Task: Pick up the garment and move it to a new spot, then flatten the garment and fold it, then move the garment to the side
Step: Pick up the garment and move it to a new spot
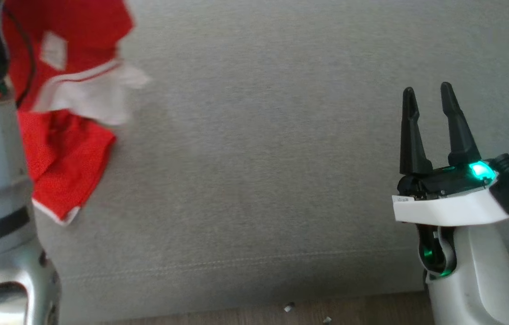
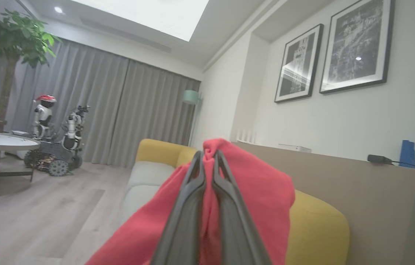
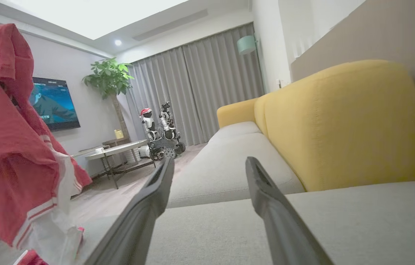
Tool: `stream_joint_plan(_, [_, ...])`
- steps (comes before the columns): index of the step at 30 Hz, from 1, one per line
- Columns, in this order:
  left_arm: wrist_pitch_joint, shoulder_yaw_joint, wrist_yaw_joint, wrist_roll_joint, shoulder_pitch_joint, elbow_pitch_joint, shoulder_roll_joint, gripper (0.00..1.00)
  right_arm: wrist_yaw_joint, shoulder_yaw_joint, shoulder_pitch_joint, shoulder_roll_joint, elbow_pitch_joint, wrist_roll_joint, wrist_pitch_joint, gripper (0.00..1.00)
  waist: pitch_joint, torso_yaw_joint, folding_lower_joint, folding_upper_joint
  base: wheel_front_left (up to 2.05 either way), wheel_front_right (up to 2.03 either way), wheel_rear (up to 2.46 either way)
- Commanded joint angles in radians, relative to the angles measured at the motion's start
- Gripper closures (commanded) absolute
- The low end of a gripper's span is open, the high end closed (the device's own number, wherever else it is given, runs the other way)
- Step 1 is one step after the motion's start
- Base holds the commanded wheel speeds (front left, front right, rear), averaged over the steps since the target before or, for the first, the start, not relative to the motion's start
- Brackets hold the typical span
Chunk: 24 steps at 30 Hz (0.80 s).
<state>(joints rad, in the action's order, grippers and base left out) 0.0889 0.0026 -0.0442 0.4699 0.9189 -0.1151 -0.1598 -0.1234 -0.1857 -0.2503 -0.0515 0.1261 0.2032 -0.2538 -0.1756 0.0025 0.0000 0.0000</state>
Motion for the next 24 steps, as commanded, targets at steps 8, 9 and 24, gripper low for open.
stream_joint_plan(8, [0.037, -0.033, 0.035, -0.032, 0.020, 0.068, -0.014, 1.00, -0.007, -0.027, -0.036, 0.001, -0.063, 0.040, -0.008, 0.00, -0.043, -0.127, 0.0000, 0.0000, 0.00, 0.00, 0.00])
stream_joint_plan(9, [0.038, -0.037, 0.038, -0.037, 0.023, 0.062, -0.014, 1.00, -0.007, -0.031, -0.041, 0.001, -0.068, 0.045, -0.008, 0.00, -0.050, -0.142, 0.0000, 0.0000, 0.00, 0.00, 0.00])
stream_joint_plan(24, [-0.001, -0.173, 0.055, 0.006, 0.047, -0.116, 0.097, 1.00, -0.007, -0.036, -0.088, 0.001, -0.140, 0.089, -0.008, 0.00, -0.129, -0.327, 0.0000, 0.0000, 0.00, 0.00, 0.00])
